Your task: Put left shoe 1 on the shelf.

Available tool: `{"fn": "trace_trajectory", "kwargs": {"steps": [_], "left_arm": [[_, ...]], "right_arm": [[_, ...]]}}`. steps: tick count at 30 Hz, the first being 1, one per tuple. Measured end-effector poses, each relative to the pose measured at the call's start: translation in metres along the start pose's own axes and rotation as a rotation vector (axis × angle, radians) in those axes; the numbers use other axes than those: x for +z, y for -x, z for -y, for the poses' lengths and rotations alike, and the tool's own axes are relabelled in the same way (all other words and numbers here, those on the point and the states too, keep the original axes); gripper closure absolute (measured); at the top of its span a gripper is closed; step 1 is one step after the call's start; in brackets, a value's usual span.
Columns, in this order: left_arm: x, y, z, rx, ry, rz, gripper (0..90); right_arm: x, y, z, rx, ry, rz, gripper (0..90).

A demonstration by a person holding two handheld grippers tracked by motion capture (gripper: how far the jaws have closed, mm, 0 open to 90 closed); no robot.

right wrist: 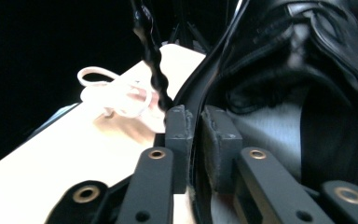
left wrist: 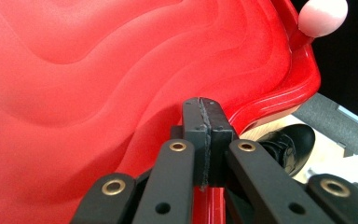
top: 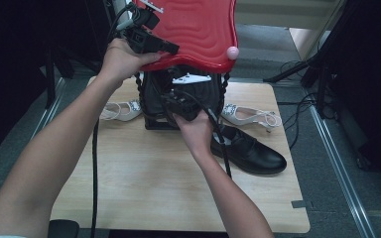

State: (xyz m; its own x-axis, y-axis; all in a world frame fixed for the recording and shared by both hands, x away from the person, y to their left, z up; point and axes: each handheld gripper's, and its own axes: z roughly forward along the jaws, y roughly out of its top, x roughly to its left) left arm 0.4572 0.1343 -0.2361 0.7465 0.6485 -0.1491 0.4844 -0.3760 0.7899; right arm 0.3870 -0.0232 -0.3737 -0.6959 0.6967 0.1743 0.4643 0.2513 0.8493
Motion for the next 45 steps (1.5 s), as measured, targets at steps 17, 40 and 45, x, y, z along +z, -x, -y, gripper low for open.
{"fn": "trace_trajectory", "kwargs": {"steps": [17, 40, 45], "left_arm": [[0.0, 0.0, 0.0, 0.0, 0.002, 0.001, 90.0], [0.0, 0.002, -0.001, -0.009, -0.014, -0.016, 90.0], [0.0, 0.002, -0.001, -0.009, -0.013, -0.015, 90.0]], "right_arm": [[-0.037, 0.021, 0.059, -0.001, -0.078, -0.077, 90.0], [-0.004, 0.017, 0.04, -0.006, -0.092, -0.064, 90.0], [0.007, 0.016, 0.031, -0.012, -0.095, -0.052, 90.0]]}}
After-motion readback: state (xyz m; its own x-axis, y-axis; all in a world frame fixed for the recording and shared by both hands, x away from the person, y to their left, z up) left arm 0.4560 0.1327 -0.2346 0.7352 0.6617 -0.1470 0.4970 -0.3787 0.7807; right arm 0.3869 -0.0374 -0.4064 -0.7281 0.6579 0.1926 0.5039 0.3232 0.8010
